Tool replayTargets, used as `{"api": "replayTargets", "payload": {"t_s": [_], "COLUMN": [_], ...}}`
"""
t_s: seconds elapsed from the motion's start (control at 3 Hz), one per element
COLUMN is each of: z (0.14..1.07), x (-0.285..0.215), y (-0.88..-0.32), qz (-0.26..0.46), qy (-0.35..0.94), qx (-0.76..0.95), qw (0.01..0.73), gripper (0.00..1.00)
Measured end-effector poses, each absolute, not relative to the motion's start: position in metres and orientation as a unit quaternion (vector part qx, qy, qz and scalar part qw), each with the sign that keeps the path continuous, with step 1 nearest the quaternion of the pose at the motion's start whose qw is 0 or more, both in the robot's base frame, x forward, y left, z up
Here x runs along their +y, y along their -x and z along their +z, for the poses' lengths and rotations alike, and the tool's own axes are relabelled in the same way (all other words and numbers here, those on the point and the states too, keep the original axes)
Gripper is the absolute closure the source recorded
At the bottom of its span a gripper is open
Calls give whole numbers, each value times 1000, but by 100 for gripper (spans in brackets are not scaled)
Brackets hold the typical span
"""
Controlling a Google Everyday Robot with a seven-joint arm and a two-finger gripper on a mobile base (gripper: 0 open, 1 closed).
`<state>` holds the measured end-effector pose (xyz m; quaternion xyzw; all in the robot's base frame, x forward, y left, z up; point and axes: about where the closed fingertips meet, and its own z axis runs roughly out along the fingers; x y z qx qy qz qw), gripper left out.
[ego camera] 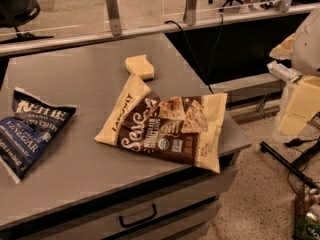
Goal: Pick sponge
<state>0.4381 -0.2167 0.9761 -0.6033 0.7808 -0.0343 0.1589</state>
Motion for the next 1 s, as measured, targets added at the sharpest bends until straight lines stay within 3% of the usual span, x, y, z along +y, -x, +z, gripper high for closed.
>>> {"api": "replayTargets", "payload": {"t_s": [0.33,1.0], "z": [978,987], "x": [-216,-178], "y": [-441,-545], "qz": [-37,-12], "qy": [605,638], "qx": [779,741], "qw": [163,211], "gripper": [0,0]}}
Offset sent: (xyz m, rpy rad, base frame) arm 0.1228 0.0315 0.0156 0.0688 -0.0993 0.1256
